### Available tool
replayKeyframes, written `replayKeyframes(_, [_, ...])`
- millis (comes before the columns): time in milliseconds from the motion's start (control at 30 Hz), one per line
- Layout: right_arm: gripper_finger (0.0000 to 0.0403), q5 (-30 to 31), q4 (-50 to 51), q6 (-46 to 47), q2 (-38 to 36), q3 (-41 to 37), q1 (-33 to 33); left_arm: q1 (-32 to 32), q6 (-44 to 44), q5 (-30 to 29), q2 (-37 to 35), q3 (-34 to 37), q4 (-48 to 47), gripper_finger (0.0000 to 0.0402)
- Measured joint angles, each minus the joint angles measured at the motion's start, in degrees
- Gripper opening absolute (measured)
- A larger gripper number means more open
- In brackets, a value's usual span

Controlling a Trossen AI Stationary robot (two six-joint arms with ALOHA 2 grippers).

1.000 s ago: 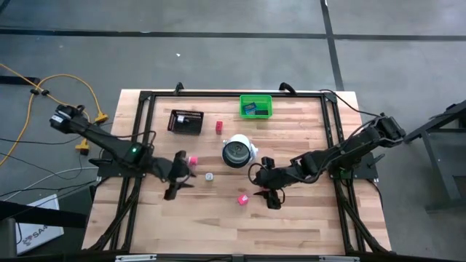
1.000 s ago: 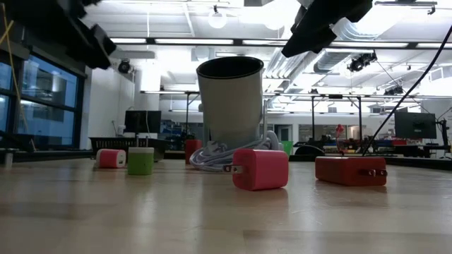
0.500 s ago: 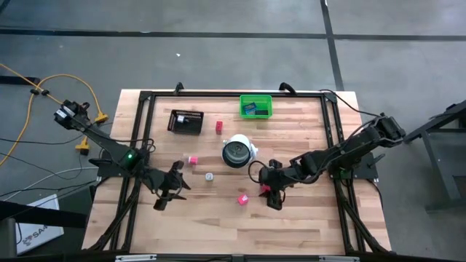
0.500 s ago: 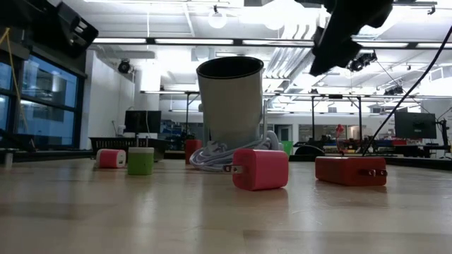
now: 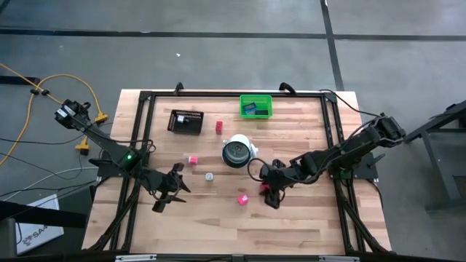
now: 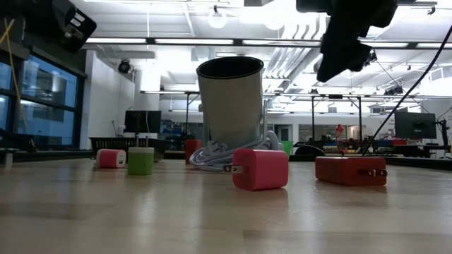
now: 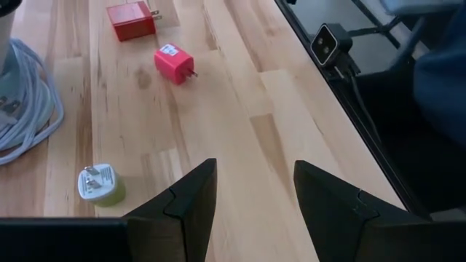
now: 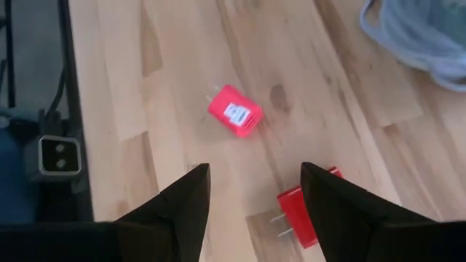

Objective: Pick & Place Office items
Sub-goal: Put the bottom red charger adapter into the black bin

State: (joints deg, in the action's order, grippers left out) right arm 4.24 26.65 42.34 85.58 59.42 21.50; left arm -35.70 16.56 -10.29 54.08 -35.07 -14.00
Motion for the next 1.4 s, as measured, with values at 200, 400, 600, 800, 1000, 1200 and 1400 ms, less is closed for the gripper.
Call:
replayKeyframes(200, [0.0201,1.78,-0.86,2.72,0.0,0.0,-1.33,0.0,-0.02,-0.01,0.02,0.0,0.55,0.0177])
replayKeyframes(400, [0.0201,7.01,-2.04,10.93,0.02,0.0,-2.65,0.0,-0.04,-0.01,0.02,0.0,0.81,0.0177])
replayKeyframes(600, [0.0201,11.09,-2.03,21.86,0.09,0.0,-2.87,0.0,-0.04,-0.01,0.02,0.0,0.9,0.0177])
replayKeyframes(800, [0.0201,11.81,-1.61,29.7,0.13,0.0,-2.89,0.0,-0.07,-0.01,0.02,0.0,0.85,0.0177])
replayKeyframes(1000, [0.0201,10.51,0.05,33.91,0.15,0.0,-2.88,0.0,-0.07,-0.01,0.02,0.0,0.85,0.0177])
replayKeyframes(1200, [0.0201,13.76,1.04,28.86,2.27,0.0,-2.6,0.0,-0.09,-0.01,0.02,0.0,0.83,0.0177])
replayKeyframes(1400, [0.0201,6.83,1.1,34.69,4.25,-0.01,-2.73,0.0,-0.09,-0.03,0.02,0.0,1.04,0.0177])
